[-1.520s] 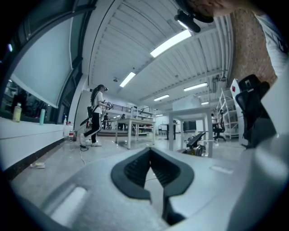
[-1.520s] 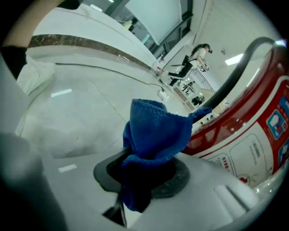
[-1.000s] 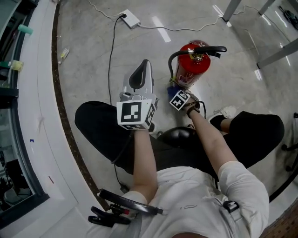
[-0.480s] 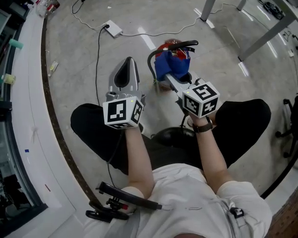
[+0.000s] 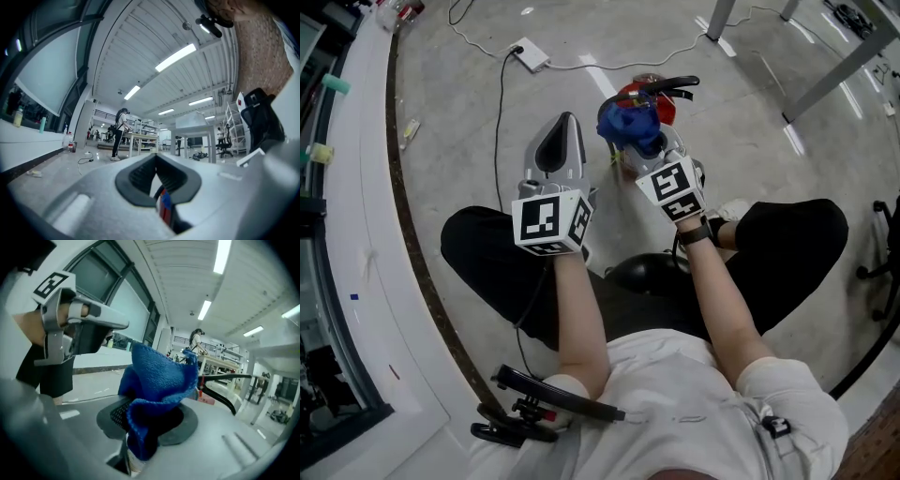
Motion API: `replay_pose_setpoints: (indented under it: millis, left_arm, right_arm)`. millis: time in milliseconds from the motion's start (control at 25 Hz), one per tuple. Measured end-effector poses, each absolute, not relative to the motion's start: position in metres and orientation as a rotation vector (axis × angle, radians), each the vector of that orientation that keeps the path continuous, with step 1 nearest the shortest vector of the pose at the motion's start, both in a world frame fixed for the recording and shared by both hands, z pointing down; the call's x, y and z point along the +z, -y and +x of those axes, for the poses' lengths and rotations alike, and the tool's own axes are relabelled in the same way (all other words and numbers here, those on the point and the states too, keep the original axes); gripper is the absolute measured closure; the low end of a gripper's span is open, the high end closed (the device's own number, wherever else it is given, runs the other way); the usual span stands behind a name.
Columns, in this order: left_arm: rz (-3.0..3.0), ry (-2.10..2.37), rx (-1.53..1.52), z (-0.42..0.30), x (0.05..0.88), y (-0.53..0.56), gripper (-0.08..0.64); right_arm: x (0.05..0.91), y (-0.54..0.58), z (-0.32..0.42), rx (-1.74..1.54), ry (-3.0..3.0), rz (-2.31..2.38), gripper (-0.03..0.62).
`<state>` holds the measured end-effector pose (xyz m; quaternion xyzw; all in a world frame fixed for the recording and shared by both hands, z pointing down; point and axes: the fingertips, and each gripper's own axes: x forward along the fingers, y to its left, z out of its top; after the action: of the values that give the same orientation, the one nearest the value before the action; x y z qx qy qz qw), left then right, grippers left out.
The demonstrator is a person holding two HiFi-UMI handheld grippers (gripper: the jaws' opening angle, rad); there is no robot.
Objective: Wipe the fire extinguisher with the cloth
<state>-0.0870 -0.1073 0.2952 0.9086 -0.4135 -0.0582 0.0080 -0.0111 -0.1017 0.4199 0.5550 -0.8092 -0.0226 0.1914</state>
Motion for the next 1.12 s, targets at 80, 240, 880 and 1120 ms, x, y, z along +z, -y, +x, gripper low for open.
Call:
replay_pose_setpoints:
  millis: [80, 240, 880, 1120]
  left_arm:
    - [2.832, 1.296, -0.184, -0.089, 0.296, 0.108, 0.560]
    - [2.819, 1.300, -0.189, -0.094, 0.296, 0.111, 0.560]
    - [2.763, 1.364, -0.060, -0.116, 0.316, 0.115, 0.560]
    - [2.783, 1.344, -0.090, -0.121, 0.320, 0.113, 0.560]
  right_arm:
    - [0.426, 0.102, -0.026, -0.165, 2.241, 1.479, 0.484]
    - [0.503, 0.101, -0.043, -0.046, 2.096, 1.306, 0.486]
    - [0.825, 0.075, -0.015, 0.341, 1.608, 1.038, 0.487]
    - [0.822, 0.064, -0.010, 0.568, 1.666, 1.018, 0.482]
